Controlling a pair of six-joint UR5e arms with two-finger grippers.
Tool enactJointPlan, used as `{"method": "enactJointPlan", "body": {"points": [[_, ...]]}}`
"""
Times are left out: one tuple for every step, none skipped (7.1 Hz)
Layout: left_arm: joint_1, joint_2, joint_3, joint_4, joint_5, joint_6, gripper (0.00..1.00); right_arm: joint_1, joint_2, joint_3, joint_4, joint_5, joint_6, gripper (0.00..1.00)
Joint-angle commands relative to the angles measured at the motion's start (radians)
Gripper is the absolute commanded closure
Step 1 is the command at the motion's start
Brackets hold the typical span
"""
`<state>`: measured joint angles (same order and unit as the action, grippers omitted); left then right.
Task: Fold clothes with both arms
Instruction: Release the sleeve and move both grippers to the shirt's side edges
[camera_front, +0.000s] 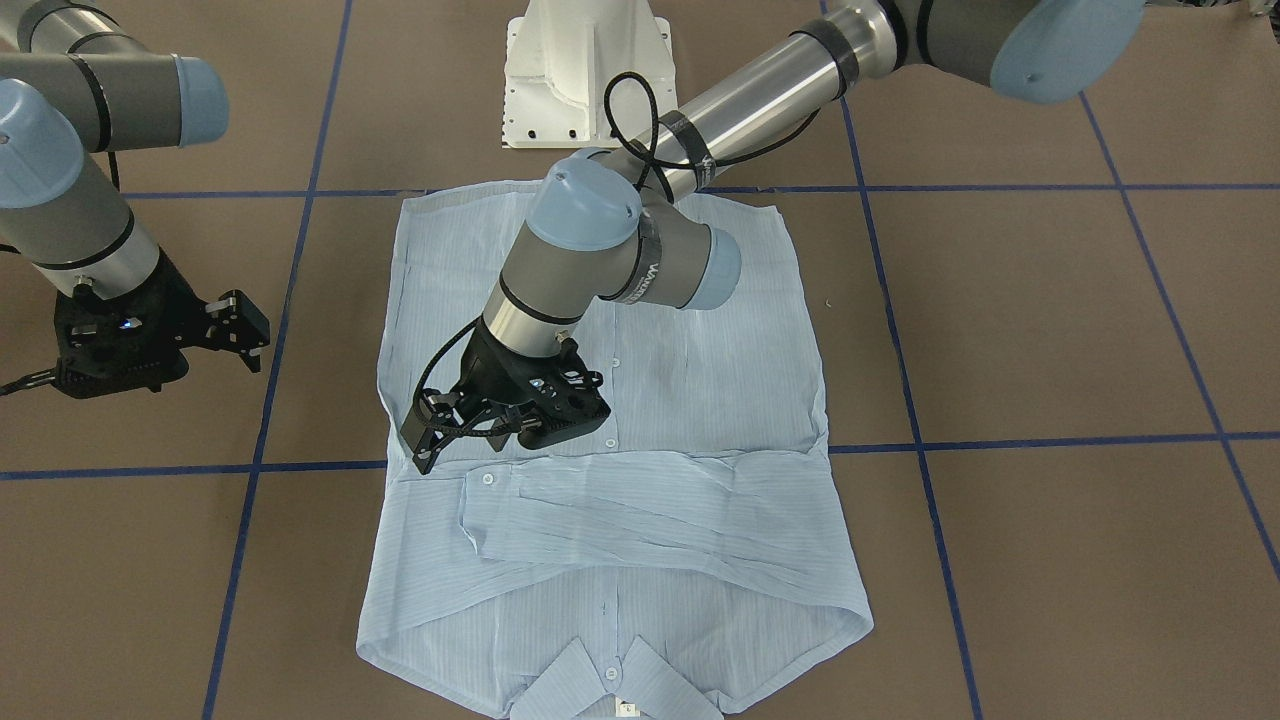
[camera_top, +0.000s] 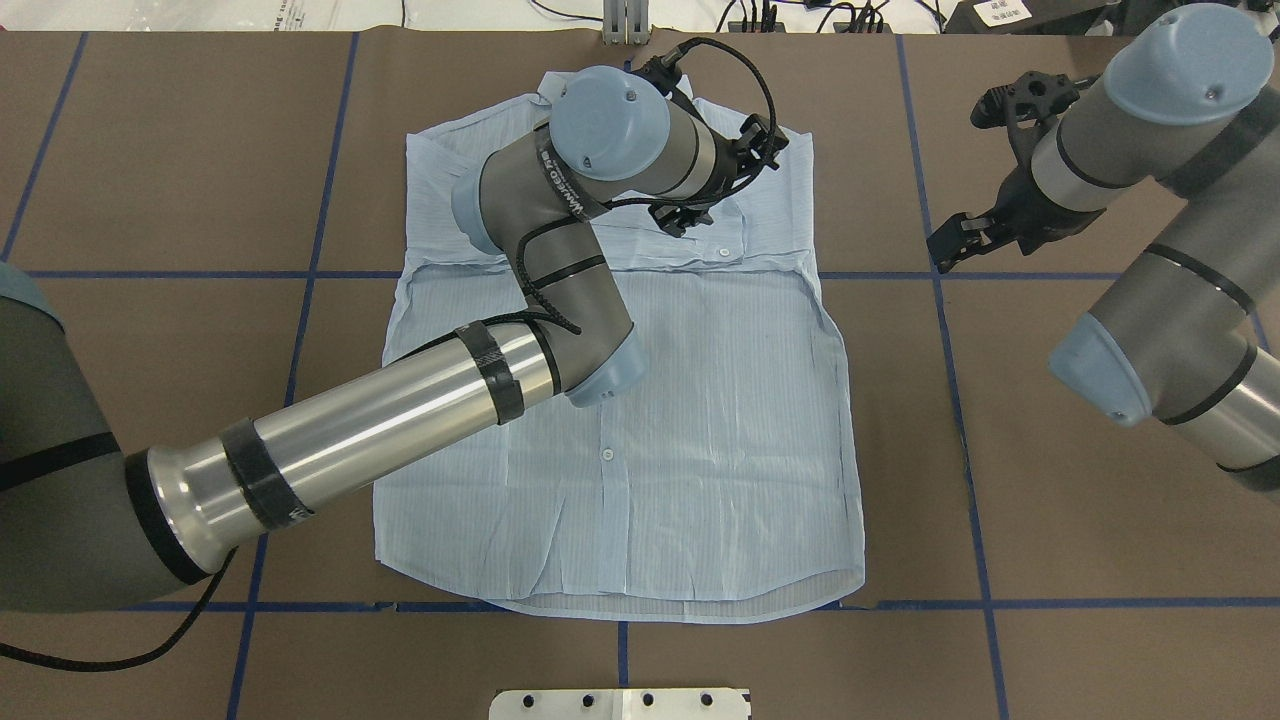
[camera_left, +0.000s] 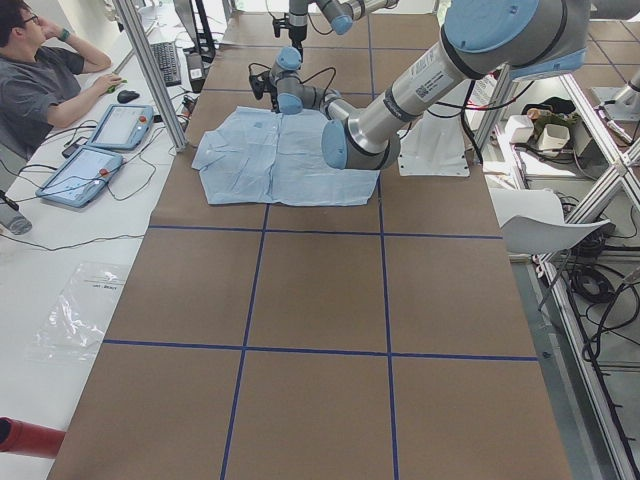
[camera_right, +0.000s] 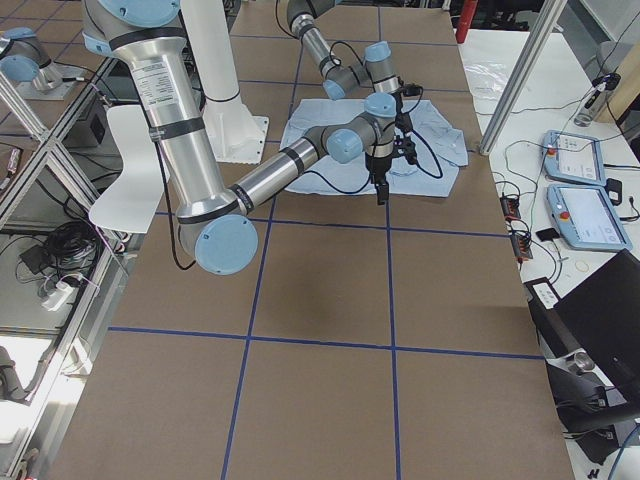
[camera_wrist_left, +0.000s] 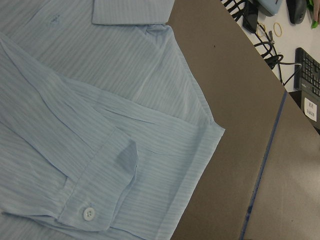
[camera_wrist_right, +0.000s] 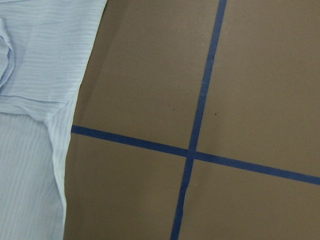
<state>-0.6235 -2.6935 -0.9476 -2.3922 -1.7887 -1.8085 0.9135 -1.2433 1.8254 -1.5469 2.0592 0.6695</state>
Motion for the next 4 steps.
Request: {"method": "enactJointPlan", "body": {"points": [[-0.043, 0.155, -0.2, 0.124, -0.104, 0.107, 0.0, -0.104, -0.024, 0.005, 0.188, -0.025, 0.266, 0.0], [-0.06, 0.253, -0.353, 0.24, -0.107, 0.195, 0.0, -0.17, -0.048, 0.017, 0.268, -0.089, 0.397, 0.0], [-0.077, 0.358, -0.525, 0.377, -0.107, 0.31, 0.0, -0.239, -0.077, 0.061, 0.277, -0.149, 0.454, 0.0], [-0.088, 0.489, -0.697, 0.463, -0.107, 0.425, 0.0, -0.319, -0.117, 0.116, 0.277, -0.219, 0.522, 0.0]]}}
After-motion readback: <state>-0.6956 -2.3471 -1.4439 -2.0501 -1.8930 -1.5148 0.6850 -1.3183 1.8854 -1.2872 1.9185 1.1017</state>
